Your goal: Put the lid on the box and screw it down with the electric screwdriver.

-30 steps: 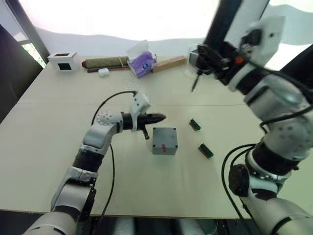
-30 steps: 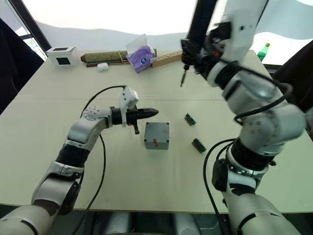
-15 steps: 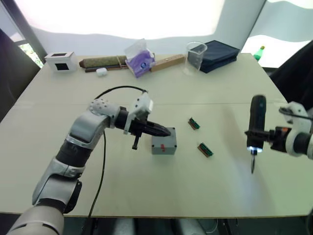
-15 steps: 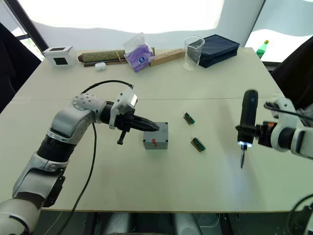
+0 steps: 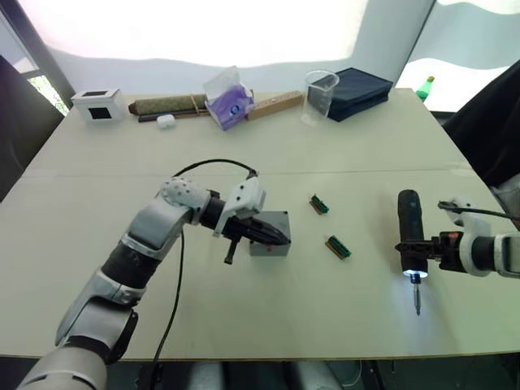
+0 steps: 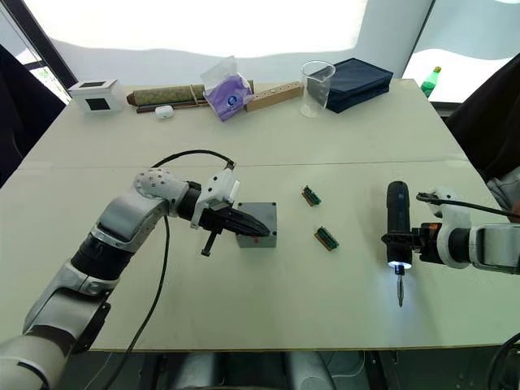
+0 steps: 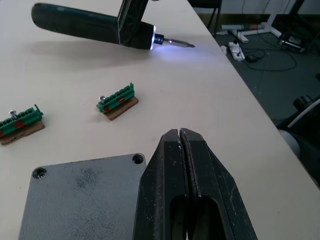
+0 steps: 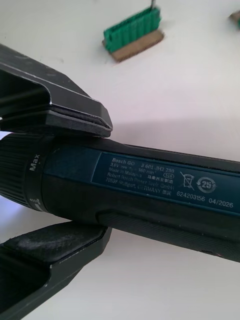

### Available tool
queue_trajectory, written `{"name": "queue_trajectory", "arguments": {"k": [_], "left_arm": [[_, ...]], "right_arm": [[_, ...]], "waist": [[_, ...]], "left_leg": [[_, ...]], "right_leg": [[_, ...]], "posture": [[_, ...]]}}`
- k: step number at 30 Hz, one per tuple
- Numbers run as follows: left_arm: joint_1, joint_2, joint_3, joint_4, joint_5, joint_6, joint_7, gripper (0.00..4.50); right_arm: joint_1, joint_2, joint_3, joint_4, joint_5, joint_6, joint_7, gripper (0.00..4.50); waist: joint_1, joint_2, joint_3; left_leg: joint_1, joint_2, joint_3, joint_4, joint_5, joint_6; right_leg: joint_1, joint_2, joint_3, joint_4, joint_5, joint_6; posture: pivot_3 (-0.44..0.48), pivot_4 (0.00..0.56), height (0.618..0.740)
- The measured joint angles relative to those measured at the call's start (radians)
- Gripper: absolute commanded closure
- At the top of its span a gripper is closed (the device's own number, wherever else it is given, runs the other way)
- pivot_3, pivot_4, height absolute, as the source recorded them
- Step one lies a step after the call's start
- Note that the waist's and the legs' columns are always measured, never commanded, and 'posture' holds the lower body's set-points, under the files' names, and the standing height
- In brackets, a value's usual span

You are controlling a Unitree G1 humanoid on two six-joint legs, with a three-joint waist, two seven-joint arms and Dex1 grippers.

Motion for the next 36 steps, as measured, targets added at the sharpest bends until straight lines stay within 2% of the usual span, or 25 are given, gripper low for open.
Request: {"name": "queue_trajectory", "arguments": {"k": [2, 3, 4, 6, 12, 17, 22, 24, 27, 29, 32, 36], "left_arm": [[0.004, 0.0, 0.0, -0.003, 0.0, 0.0, 0.002, 4.5], [0.006, 0.0, 0.0, -0.003, 0.0, 0.0, 0.004, 4.5], [0.01, 0.0, 0.0, -0.003, 0.001, -0.001, 0.009, 4.5], [0.013, -0.001, 0.0, -0.003, 0.001, -0.003, 0.015, 4.5], [0.011, -0.002, 0.001, 0.031, 0.004, -0.014, 0.02, 4.5], [-0.025, -0.004, 0.006, 0.084, 0.006, -0.033, 0.019, 4.5], [-0.052, -0.002, 0.019, 0.135, 0.01, -0.041, 0.027, 4.5], [-0.066, -0.003, 0.036, 0.152, 0.014, -0.048, 0.039, 4.5], [-0.114, -0.005, 0.069, 0.22, 0.027, -0.054, 0.083, 4.5], [-0.14, -0.001, 0.102, 0.275, 0.041, -0.071, 0.118, 4.5], [-0.142, 0.022, 0.12, 0.334, 0.092, -0.116, 0.168, 4.5], [-0.051, 0.065, 0.119, 0.319, 0.177, -0.156, 0.246, 4.5]], "right_arm": [[-0.004, -0.01, 0.016, 0.0, -0.034, -0.001, 0.038, 1.38], [-0.003, -0.011, 0.021, 0.0, -0.052, -0.004, 0.055, 1.31], [-0.003, -0.022, 0.034, -0.006, -0.075, -0.018, 0.082, 0.81], [-0.003, -0.038, 0.044, -0.01, -0.105, -0.032, 0.102, 0.26], [-0.009, -0.046, 0.043, -0.032, -0.173, -0.049, 0.165, 0.26], [-0.057, -0.062, -0.008, -0.106, -0.185, -0.015, 0.19, 0.26], [-0.069, -0.17, 0.013, -0.247, -0.226, -0.057, 0.241, 0.26], [-0.106, -0.172, 0.019, -0.301, -0.231, -0.091, 0.258, 0.26], [-0.163, -0.083, 0.035, -0.429, -0.195, -0.161, 0.291, 0.26], [-0.148, -0.008, 0.089, -0.542, -0.155, -0.212, 0.325, 0.26], [-0.088, 0.038, 0.174, -0.646, -0.175, -0.293, 0.348, 0.26], [0.023, 0.187, 0.362, -0.726, -0.249, -0.401, 0.321, 0.26]], "waist": [[0.007, 0.0, 0.0], [0.007, 0.0, 0.0], [0.009, 0.0, 0.0], [0.011, 0.0, 0.0], [0.009, 0.0, 0.0], [0.009, 0.0, 0.0], [0.01, 0.001, 0.001], [0.007, 0.001, 0.001], [0.003, 0.0, 0.001], [0.006, 0.0, 0.001], [0.014, 0.0, 0.001], [0.011, -0.002, 0.001]], "left_leg": [[0.0, 0.0, 0.0, 0.0, 0.0, 0.0], [0.0, 0.0, 0.0, 0.0, 0.0, 0.0], [0.0, 0.0, 0.0, 0.001, 0.0, 0.0], [0.0, 0.0, 0.0, 0.001, 0.0, 0.0], [0.0, 0.0, 0.0, 0.001, 0.0, 0.0], [0.0, 0.0, 0.0, 0.001, 0.0, 0.0], [0.0, 0.0, 0.0, 0.0, 0.0, 0.0], [0.0, 0.0, 0.0, 0.001, 0.0, 0.0], [0.001, 0.001, -0.001, 0.0, 0.0, 0.0], [0.001, 0.001, -0.001, 0.0, 0.0, 0.0], [-0.001, 0.001, -0.001, 0.001, 0.0, 0.0], [-0.004, 0.001, -0.001, 0.002, 0.001, -0.001]], "right_leg": [[0.0, 0.0, 0.0, 0.0, 0.0, 0.0], [0.0, 0.0, 0.0, 0.0, 0.0, 0.0], [0.001, 0.0, 0.0, 0.0, 0.0, 0.0], [0.001, 0.0, 0.0, 0.0, 0.0, 0.0], [0.001, 0.0, 0.0, 0.0, 0.0, 0.0], [0.0, 0.0, 0.0, 0.0, 0.0, 0.0], [0.0, 0.0, -0.001, 0.0, 0.0, 0.0], [0.001, 0.0, -0.001, 0.0, 0.0, 0.0], [0.001, 0.001, -0.001, 0.001, 0.0, 0.0], [0.0, 0.001, -0.001, 0.001, 0.0, 0.0], [0.0, 0.0, -0.002, 0.0, 0.0, 0.0], [-0.002, 0.0, -0.003, 0.001, 0.0, 0.0]], "posture": [[0.0, 0.15, 0.74], [0.0, 0.15, 0.74], [0.0, 0.15, 0.74], [0.0, 0.15, 0.74], [0.0, 0.15, 0.74], [0.0, 0.15, 0.74], [0.0, 0.15, 0.74], [0.0, 0.15, 0.74], [0.0, 0.15, 0.74], [0.0, 0.15, 0.74], [0.0, 0.15, 0.74], [0.0, 0.15, 0.74]]}}
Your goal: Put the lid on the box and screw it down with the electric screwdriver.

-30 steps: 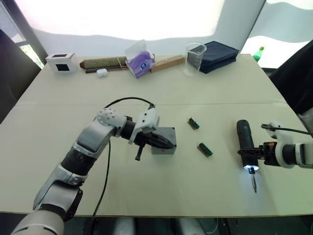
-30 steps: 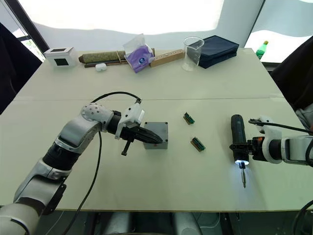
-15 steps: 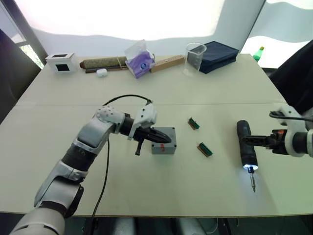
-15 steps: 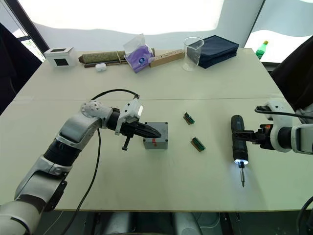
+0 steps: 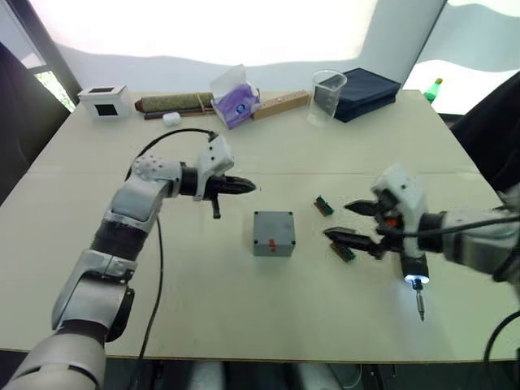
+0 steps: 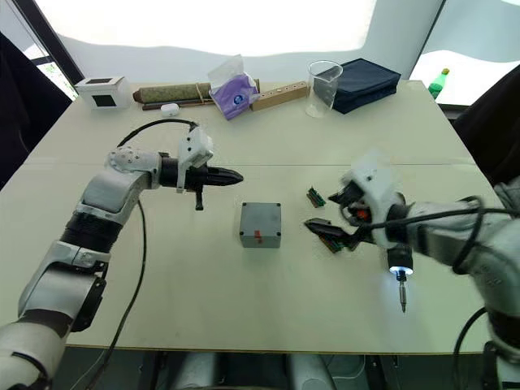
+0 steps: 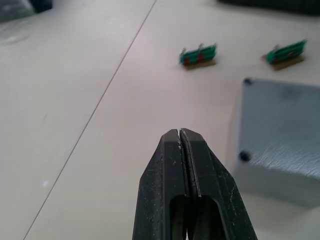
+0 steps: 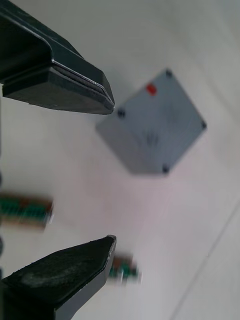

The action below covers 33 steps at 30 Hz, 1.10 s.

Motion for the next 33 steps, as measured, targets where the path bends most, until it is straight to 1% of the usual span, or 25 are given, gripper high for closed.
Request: {"name": "queue_trajectory", "arguments": {"k": [1, 2, 6, 7, 14, 19, 24, 27, 30, 33], "left_arm": [[0.024, 0.004, -0.001, -0.009, 0.001, 0.005, -0.003, 4.5], [0.04, 0.009, -0.002, -0.023, 0.0, 0.015, -0.008, 4.5], [0.103, 0.031, -0.002, -0.09, -0.002, 0.064, -0.032, 4.5], [0.119, 0.026, -0.003, -0.104, -0.003, 0.076, -0.033, 4.5], [0.13, -0.01, -0.028, -0.111, 0.003, 0.083, -0.026, 4.5], [0.124, -0.045, -0.042, -0.098, 0.006, 0.069, -0.029, 4.5], [0.077, -0.086, -0.043, -0.002, 0.035, 0.01, -0.021, 4.5], [0.032, -0.103, -0.058, 0.07, 0.064, -0.053, -0.028, 4.5], [0.019, -0.101, -0.065, 0.114, 0.082, -0.09, -0.035, 4.5], [0.013, -0.09, -0.066, 0.159, 0.097, -0.121, -0.047, 4.5]], "right_arm": [[0.011, 0.008, 0.027, -0.006, -0.012, -0.013, 0.0, 0.26], [0.011, 0.008, 0.041, -0.008, -0.021, -0.022, 0.0, 0.26], [0.005, 0.023, 0.118, 0.003, -0.099, -0.077, 0.004, 0.26], [0.004, 0.035, 0.163, 0.02, -0.131, -0.095, 0.012, 0.26], [-0.025, 0.061, 0.251, 0.084, -0.23, -0.144, 0.038, 0.26], [-0.021, 0.098, 0.264, 0.084, -0.238, -0.136, 0.042, 0.26], [-0.011, 0.138, 0.26, 0.062, -0.214, -0.104, 0.043, 0.26], [-0.01, 0.181, 0.255, 0.036, -0.178, -0.082, 0.038, 0.26], [-0.009, 0.171, 0.246, 0.011, -0.171, -0.072, 0.033, 0.26], [0.005, 0.127, 0.218, -0.014, -0.171, -0.063, 0.039, 0.26]], "waist": [[0.0, 0.0, 0.0], [0.0, 0.0, 0.0], [0.0, -0.001, 0.0], [0.001, -0.001, 0.0], [0.0, -0.001, 0.0], [-0.001, -0.001, 0.0], [-0.001, -0.001, 0.0], [-0.002, -0.001, 0.0], [-0.003, -0.001, 0.0], [-0.002, -0.001, 0.0]], "left_leg": [[-0.001, 0.0, 0.0, 0.001, 0.003, -0.005], [-0.001, 0.0, 0.0, 0.001, 0.004, -0.006], [0.0, 0.0, -0.002, 0.001, 0.004, -0.006], [0.0, 0.0, -0.002, 0.001, 0.003, -0.006], [0.0, 0.0, -0.002, 0.001, 0.004, -0.006], [0.0, 0.0, -0.003, 0.001, 0.004, -0.006], [0.0, 0.0, -0.003, 0.001, 0.003, -0.006], [0.0, 0.0, -0.004, 0.001, 0.003, -0.006], [0.001, 0.0, -0.004, 0.001, 0.004, -0.006], [0.0, 0.0, -0.004, 0.001, 0.003, -0.006]], "right_leg": [[0.0, 0.0, 0.0, 0.001, 0.0, 0.0], [0.0, 0.0, 0.0, 0.001, 0.0, 0.0], [0.001, 0.0, -0.002, 0.001, 0.0, 0.0], [0.001, 0.0, -0.003, 0.001, 0.0, 0.0], [0.001, 0.0, -0.003, 0.001, 0.0, 0.0], [0.002, 0.0, -0.003, 0.001, 0.0, 0.0], [0.002, 0.0, -0.004, 0.001, 0.0, 0.0], [0.002, 0.0, -0.004, 0.001, 0.0, 0.0], [0.002, 0.0, -0.004, 0.001, 0.0, 0.0], [0.002, 0.0, -0.004, 0.001, 0.0, 0.0]], "posture": [[0.0, 0.15, 0.74], [0.0, 0.15, 0.74], [0.0, 0.15, 0.74], [0.0, 0.15, 0.74], [0.0, 0.15, 0.74], [0.0, 0.15, 0.74], [0.0, 0.15, 0.74], [0.0, 0.15, 0.74], [0.0, 0.15, 0.74], [0.0, 0.15, 0.74]]}}
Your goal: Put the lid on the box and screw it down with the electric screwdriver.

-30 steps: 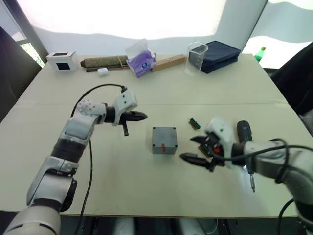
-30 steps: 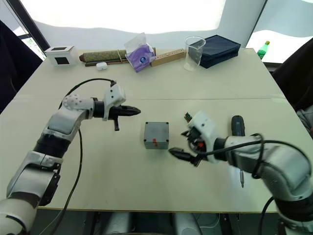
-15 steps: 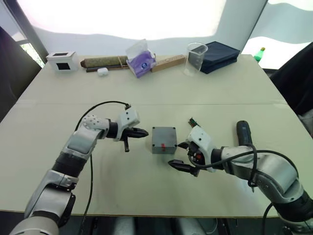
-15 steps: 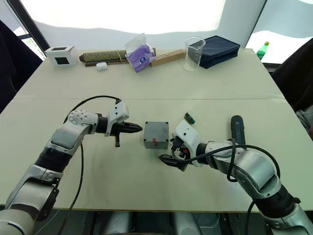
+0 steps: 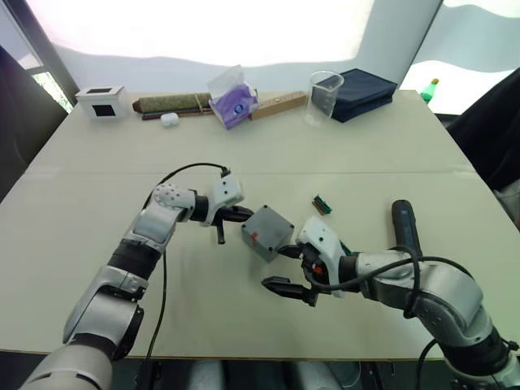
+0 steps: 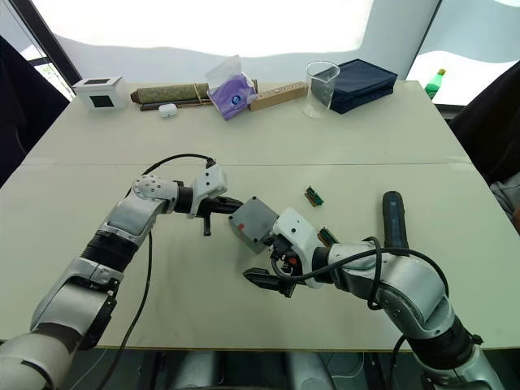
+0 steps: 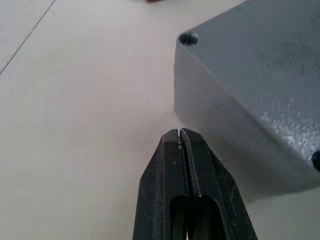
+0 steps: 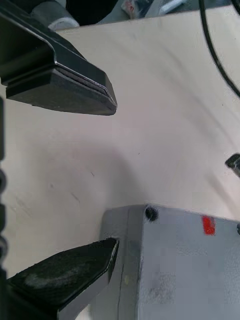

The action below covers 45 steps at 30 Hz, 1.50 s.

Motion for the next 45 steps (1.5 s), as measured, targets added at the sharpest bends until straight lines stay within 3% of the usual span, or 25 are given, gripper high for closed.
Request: {"name": "queue_trajectory", "arguments": {"k": [4, 12, 22, 32, 45], "left_arm": [[0.001, 0.103, 0.007, 0.02, 0.01, -0.008, -0.063, 4.5], [0.182, 0.193, 0.006, -0.25, -0.064, 0.157, -0.198, 4.5], [0.212, 0.103, 0.008, -0.328, -0.077, 0.197, -0.08, 4.5], [0.153, 0.012, -0.007, -0.145, -0.043, 0.028, -0.053, 4.5], [0.097, 0.016, -0.012, -0.079, -0.032, -0.011, -0.107, 4.5]], "right_arm": [[0.015, -0.143, -0.014, -0.01, -0.084, -0.067, 0.048, 0.26], [-0.06, -0.149, 0.103, 0.219, -0.294, -0.319, 0.175, 0.26], [-0.133, -0.098, 0.189, 0.423, -0.46, -0.514, 0.32, 0.26], [-0.061, -0.086, 0.16, 0.314, -0.426, -0.435, 0.397, 0.26], [-0.049, -0.098, 0.132, 0.287, -0.437, -0.405, 0.393, 0.26]], "waist": [[-0.005, 0.0, 0.0], [0.004, 0.0, 0.0], [-0.001, 0.0, 0.0], [0.005, 0.0, 0.0], [0.0, 0.0, 0.0]], "left_leg": [[0.0, 0.0, 0.0, -0.001, -0.001, 0.002], [0.001, 0.0, 0.0, 0.001, -0.001, 0.003], [0.002, 0.0, 0.0, 0.001, 0.0, 0.0], [0.002, 0.0, 0.0, 0.003, 0.0, 0.0], [0.002, 0.0, -0.001, 0.003, 0.0, 0.0]], "right_leg": [[-0.001, 0.0, 0.0, 0.0, 0.0, 0.0], [0.001, 0.0, -0.001, 0.001, 0.0, 0.0], [0.001, -0.001, -0.001, 0.002, 0.0, 0.0], [0.003, -0.001, -0.002, 0.002, 0.0, 0.0], [0.003, -0.001, -0.002, 0.002, 0.0, 0.0]], "posture": [[0.0, 0.15, 0.74], [0.0, 0.15, 0.74], [0.0, 0.15, 0.74], [0.0, 0.15, 0.74], [0.0, 0.15, 0.74]]}}
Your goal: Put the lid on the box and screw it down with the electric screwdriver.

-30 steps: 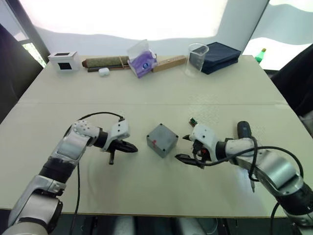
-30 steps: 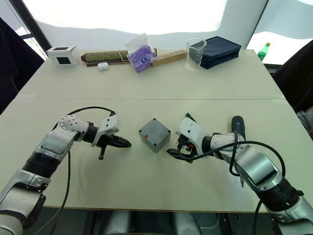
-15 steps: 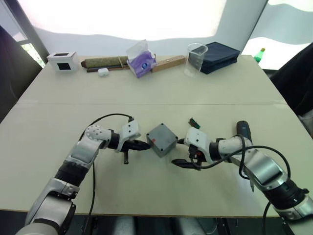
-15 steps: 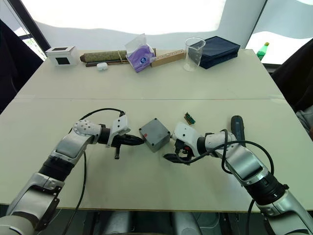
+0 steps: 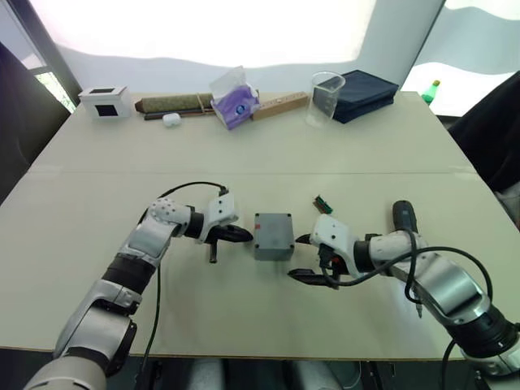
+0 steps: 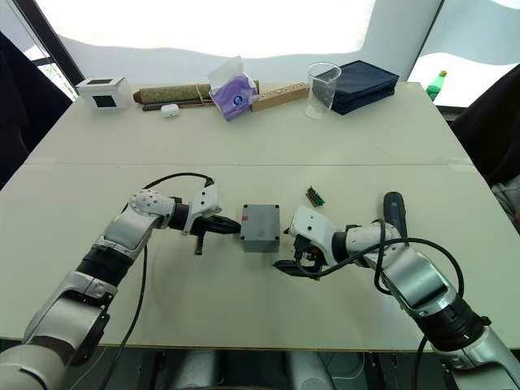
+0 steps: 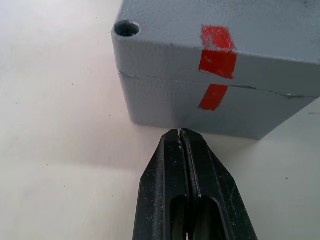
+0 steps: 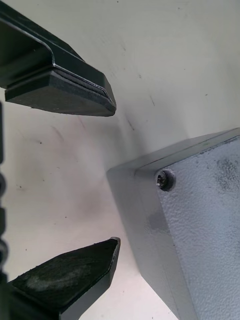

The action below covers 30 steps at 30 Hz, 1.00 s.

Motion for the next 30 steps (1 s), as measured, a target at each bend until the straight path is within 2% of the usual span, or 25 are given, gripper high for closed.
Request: {"name": "queue_trajectory", "arguments": {"k": [5, 11, 14, 18, 23, 24, 26, 29, 30], "left_arm": [[-0.007, 0.02, 0.004, -0.015, -0.003, 0.026, -0.022, 4.5], [-0.054, 0.065, 0.117, -0.108, -0.147, 0.21, -0.068, 4.5], [-0.062, 0.065, 0.128, -0.182, -0.202, 0.278, -0.084, 4.5], [-0.112, 0.05, 0.132, -0.185, -0.249, 0.345, -0.085, 4.5], [-0.162, 0.046, 0.107, -0.226, -0.259, 0.345, -0.117, 4.5], [-0.162, 0.045, 0.097, -0.23, -0.259, 0.344, -0.118, 4.5], [-0.161, 0.038, 0.08, -0.247, -0.259, 0.344, -0.116, 4.5], [-0.161, 0.033, 0.069, -0.284, -0.258, 0.347, -0.113, 4.5], [-0.161, 0.037, 0.055, -0.298, -0.25, 0.339, -0.113, 4.5]], "right_arm": [[0.043, -0.025, -0.05, -0.048, 0.015, 0.032, -0.006, 0.26], [0.183, 0.013, -0.422, -0.229, 0.226, 0.194, -0.079, 0.26], [0.231, 0.052, -0.511, -0.279, 0.266, 0.219, -0.146, 0.26], [0.311, 0.078, -0.529, -0.273, 0.234, 0.205, -0.228, 0.26], [0.368, 0.114, -0.484, -0.208, 0.161, 0.121, -0.295, 0.26], [0.374, 0.121, -0.479, -0.197, 0.155, 0.11, -0.301, 0.79], [0.378, 0.147, -0.475, -0.18, 0.148, 0.086, -0.314, 1.33], [0.377, 0.168, -0.466, -0.158, 0.134, 0.048, -0.327, 2.45], [0.378, 0.175, -0.461, -0.143, 0.126, 0.036, -0.332, 2.45]], "waist": [[0.0, 0.0, 0.0], [0.006, -0.001, 0.001], [0.004, -0.001, 0.0], [0.003, -0.002, 0.001], [-0.002, -0.001, 0.001], [-0.003, -0.001, 0.001], [-0.002, -0.001, 0.001], [-0.001, -0.002, 0.001], [-0.001, -0.001, 0.001]], "left_leg": [[0.0, 0.0, 0.0, 0.0, 0.0, 0.0], [0.0, 0.0, -0.001, 0.0, 0.0, 0.0], [0.002, 0.0, -0.001, -0.001, 0.0, 0.0], [0.002, 0.0, -0.001, 0.0, -0.001, 0.003], [0.003, 0.0, -0.001, -0.002, 0.0, 0.0], [0.003, 0.0, -0.001, -0.002, 0.0, 0.0], [0.003, 0.0, -0.001, -0.002, 0.0, 0.0], [0.003, 0.0, -0.001, -0.002, 0.0, 0.0], [0.003, 0.0, -0.001, -0.002, 0.0, 0.0]], "right_leg": [[0.0, 0.0, 0.0, 0.0, 0.0, 0.0], [0.002, 0.0, -0.001, 0.0, 0.0, 0.0], [0.003, 0.0, -0.001, 0.0, 0.0, 0.0], [0.003, 0.0, -0.001, 0.0, 0.0, 0.0], [0.003, 0.001, -0.001, 0.0, 0.0, 0.0], [0.003, 0.001, 0.0, 0.0, 0.0, 0.0], [0.003, 0.001, 0.0, 0.0, 0.0, 0.0], [0.003, 0.001, 0.0, 0.0, 0.0, 0.0], [0.003, 0.001, 0.0, 0.0, 0.0, 0.0]], "posture": [[0.0, 0.15, 0.74], [0.0, 0.15, 0.74], [0.0, 0.15, 0.74], [0.0, 0.15, 0.74], [0.0, 0.15, 0.74], [0.0, 0.15, 0.74], [0.0, 0.15, 0.74], [0.0, 0.15, 0.74], [0.0, 0.15, 0.74]]}}
